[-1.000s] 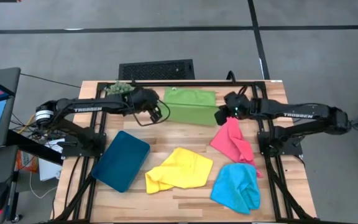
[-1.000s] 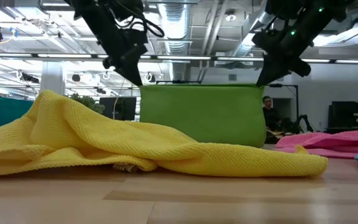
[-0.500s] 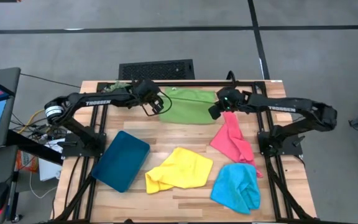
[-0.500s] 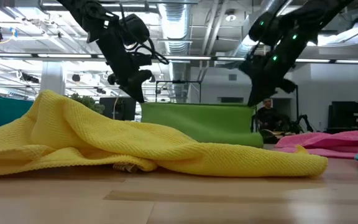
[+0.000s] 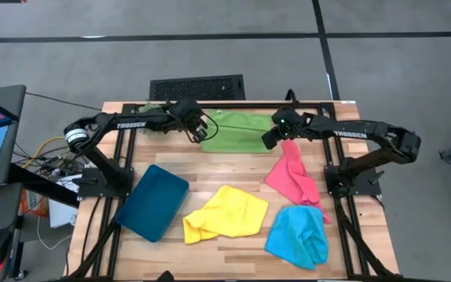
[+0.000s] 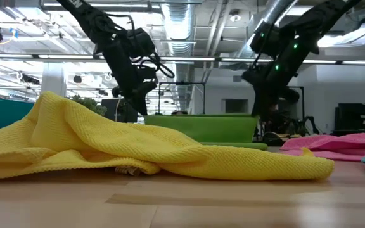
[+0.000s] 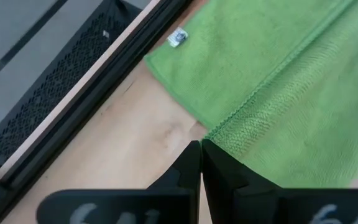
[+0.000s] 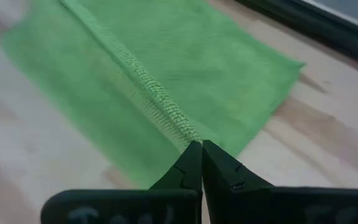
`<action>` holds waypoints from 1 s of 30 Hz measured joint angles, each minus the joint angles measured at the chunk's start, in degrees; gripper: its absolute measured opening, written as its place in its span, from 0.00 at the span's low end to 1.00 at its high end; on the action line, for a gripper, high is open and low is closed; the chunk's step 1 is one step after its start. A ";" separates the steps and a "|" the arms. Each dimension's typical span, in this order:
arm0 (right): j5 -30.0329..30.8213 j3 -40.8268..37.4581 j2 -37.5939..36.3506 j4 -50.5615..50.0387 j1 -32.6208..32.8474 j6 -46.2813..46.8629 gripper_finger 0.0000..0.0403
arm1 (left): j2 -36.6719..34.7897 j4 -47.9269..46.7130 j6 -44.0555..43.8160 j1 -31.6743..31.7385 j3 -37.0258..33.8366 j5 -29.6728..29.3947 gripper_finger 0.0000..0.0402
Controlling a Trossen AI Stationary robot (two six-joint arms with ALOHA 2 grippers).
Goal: Fold microfiber towels
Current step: Fold the green microfiber towel
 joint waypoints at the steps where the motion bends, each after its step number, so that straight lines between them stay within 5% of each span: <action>1: -0.37 0.00 -1.10 -0.72 0.48 0.34 0.05 | 0.00 -0.87 -0.02 -0.02 0.62 -0.01 0.00; 9: -0.40 0.07 -8.22 -5.45 5.68 4.92 0.05 | -2.12 -6.36 0.34 -0.74 5.30 -1.10 0.00; 20: -2.43 0.02 -3.78 -7.03 5.09 6.70 0.05 | 0.52 -5.29 0.69 -0.46 5.21 0.20 0.00; 30: -3.38 0.04 -11.28 -7.89 11.92 15.44 0.04 | -4.20 -8.98 -2.60 -1.69 5.21 0.25 0.00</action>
